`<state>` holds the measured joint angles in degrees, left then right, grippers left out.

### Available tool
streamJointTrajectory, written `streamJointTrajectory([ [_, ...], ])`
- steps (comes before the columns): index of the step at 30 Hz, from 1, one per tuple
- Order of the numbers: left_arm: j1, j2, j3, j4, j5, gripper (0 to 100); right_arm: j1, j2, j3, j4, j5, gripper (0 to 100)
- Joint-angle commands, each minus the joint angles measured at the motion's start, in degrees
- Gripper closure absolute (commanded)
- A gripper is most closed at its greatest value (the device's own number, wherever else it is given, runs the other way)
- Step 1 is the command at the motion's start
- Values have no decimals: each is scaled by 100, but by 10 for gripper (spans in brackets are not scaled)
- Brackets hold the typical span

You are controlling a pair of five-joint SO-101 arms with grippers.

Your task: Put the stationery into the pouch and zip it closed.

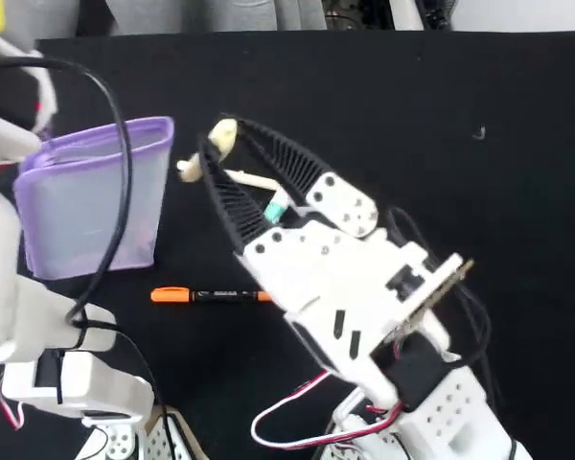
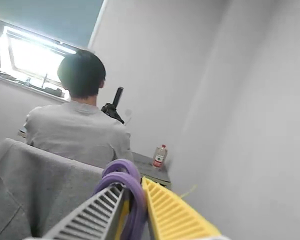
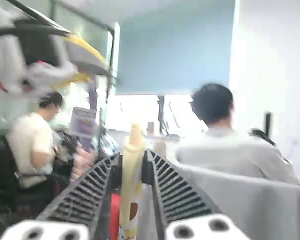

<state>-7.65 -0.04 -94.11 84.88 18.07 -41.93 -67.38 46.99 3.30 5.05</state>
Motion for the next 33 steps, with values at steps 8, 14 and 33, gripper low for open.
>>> streamJointTrajectory([
  [8, 866, -79, -127, -132, 26, 970, -237, -127, 312, -1152, -79, 988],
  [14, 919, -97, -127, -132, 26, 970, -211, -127, 804, -1864, -79, 988],
  [33, 901, -132, -127, -123, 18, 970, -202, 1341, 1578, -2400, -79, 988],
])
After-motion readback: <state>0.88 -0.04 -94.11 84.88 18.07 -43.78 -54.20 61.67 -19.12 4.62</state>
